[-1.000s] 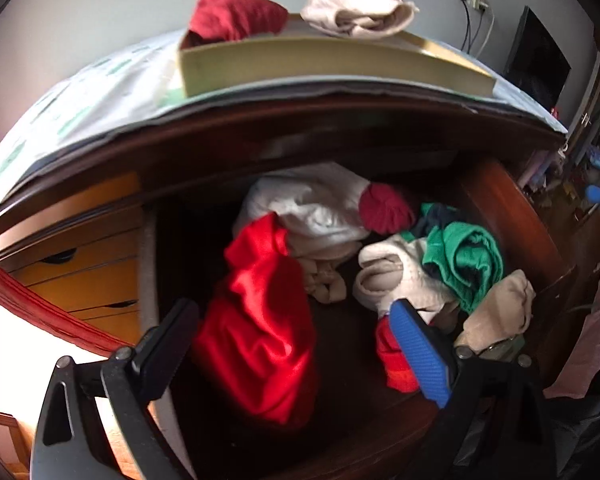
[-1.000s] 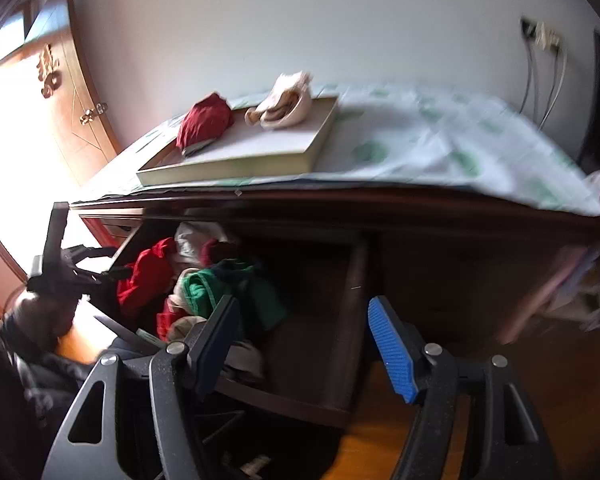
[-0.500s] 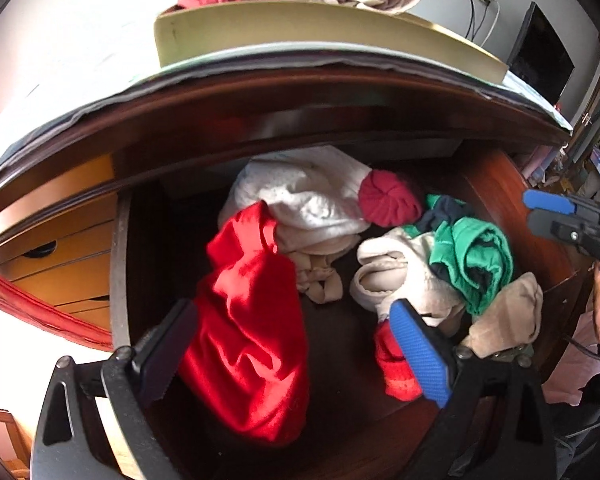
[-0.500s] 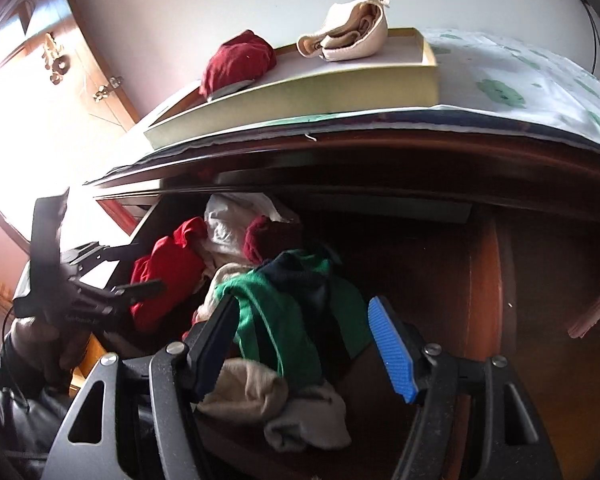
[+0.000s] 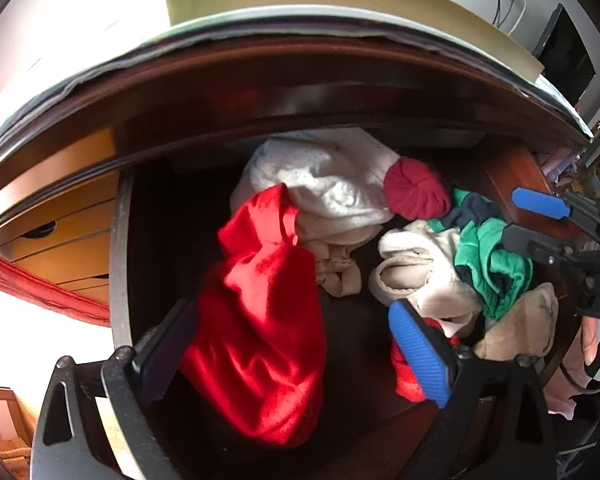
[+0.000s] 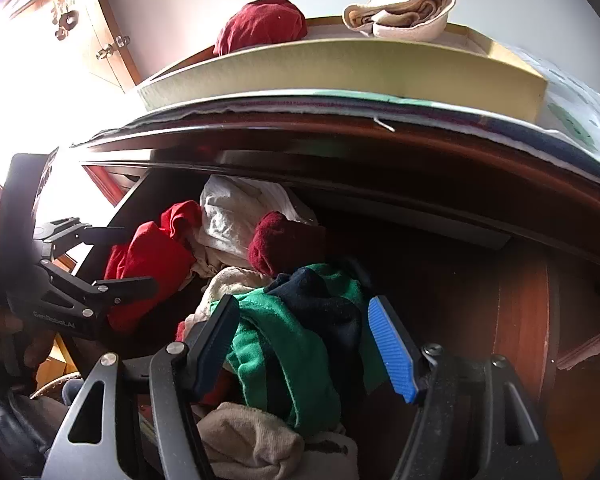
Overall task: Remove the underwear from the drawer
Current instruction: 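Lower both grippers into the open drawer toward the clothes, then close the left gripper on a red cloth while the right gripper grasps green-black underwear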
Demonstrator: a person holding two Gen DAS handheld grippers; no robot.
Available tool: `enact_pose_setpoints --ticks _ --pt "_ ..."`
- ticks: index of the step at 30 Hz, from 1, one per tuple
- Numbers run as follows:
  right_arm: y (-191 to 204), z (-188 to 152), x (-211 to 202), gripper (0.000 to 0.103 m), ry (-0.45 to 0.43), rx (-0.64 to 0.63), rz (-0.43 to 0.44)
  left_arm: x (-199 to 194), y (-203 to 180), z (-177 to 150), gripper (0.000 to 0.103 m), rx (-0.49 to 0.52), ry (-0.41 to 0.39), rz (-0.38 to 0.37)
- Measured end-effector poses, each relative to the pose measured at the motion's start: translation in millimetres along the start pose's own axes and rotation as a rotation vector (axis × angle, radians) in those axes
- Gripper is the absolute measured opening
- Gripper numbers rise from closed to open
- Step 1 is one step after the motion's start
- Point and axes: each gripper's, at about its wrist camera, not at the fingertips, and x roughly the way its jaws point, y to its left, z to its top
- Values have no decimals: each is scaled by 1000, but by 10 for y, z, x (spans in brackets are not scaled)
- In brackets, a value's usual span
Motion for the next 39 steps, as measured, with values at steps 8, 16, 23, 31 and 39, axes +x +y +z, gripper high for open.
enact_pose_setpoints --ticks 8,16,23,31,39 --pt "-1 3 58 69 22 -6 8 103 27 19 80 -14 34 7" --pt "11 -8 51 69 15 -10 47 148 21 26 74 -20 49 54" --pt "102 -23 28 69 -2 -62 76 200 -24 36 75 1 73 85" --pt "118 -34 236 69 115 -63 34 272 32 63 75 16 111 98" --pt "76 -52 328 33 155 -45 25 215 89 40 39 9 43 42"
